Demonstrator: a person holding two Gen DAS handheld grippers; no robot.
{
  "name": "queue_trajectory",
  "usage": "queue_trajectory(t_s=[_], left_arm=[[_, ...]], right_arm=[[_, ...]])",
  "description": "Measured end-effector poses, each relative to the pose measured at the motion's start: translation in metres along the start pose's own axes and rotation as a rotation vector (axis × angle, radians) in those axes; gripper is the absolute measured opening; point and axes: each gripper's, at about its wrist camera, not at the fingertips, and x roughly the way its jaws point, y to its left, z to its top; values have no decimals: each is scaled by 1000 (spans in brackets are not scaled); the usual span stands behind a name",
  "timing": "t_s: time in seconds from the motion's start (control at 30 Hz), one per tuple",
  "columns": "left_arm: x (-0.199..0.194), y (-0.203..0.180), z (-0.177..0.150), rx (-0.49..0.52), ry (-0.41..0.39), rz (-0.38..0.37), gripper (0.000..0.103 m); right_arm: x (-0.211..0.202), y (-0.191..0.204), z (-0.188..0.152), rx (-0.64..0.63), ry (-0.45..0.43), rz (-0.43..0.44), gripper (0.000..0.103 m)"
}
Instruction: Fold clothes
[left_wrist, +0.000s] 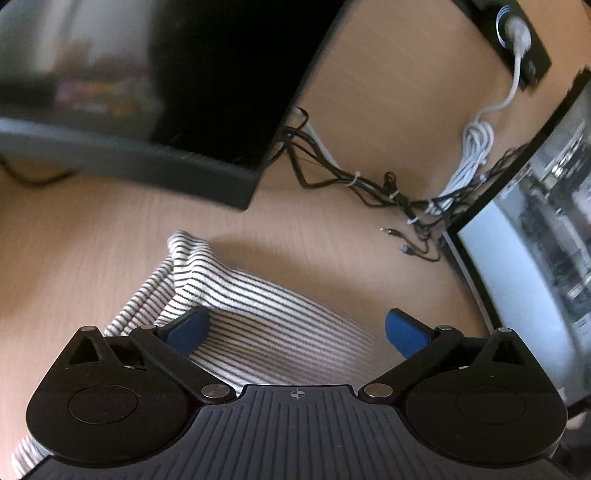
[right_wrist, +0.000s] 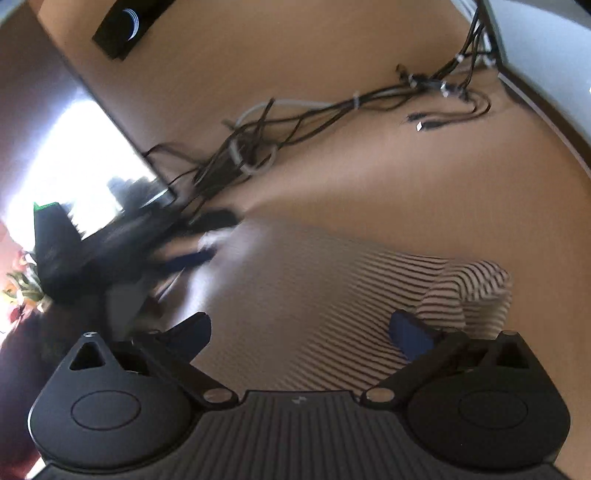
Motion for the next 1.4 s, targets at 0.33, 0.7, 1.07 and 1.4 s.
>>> queue_trajectory(t_s=[0.33, 0.7, 1.07, 1.4], left_arm=[[-70, 11, -47, -119, 104, -158, 103], [-40, 16, -51, -100, 139, -207, 103], [-22, -6, -45, 23, 102, -214, 103], [-108, -35, -151, 295, 118, -95, 103]], right_arm=[[-38, 50, -3, -342, -194, -322, 103], [-11, 37, -53, -339, -103, -592, 103], [-24, 88, -84, -485, -57, -709, 103], [-62, 55, -97, -618, -183, -629, 103]])
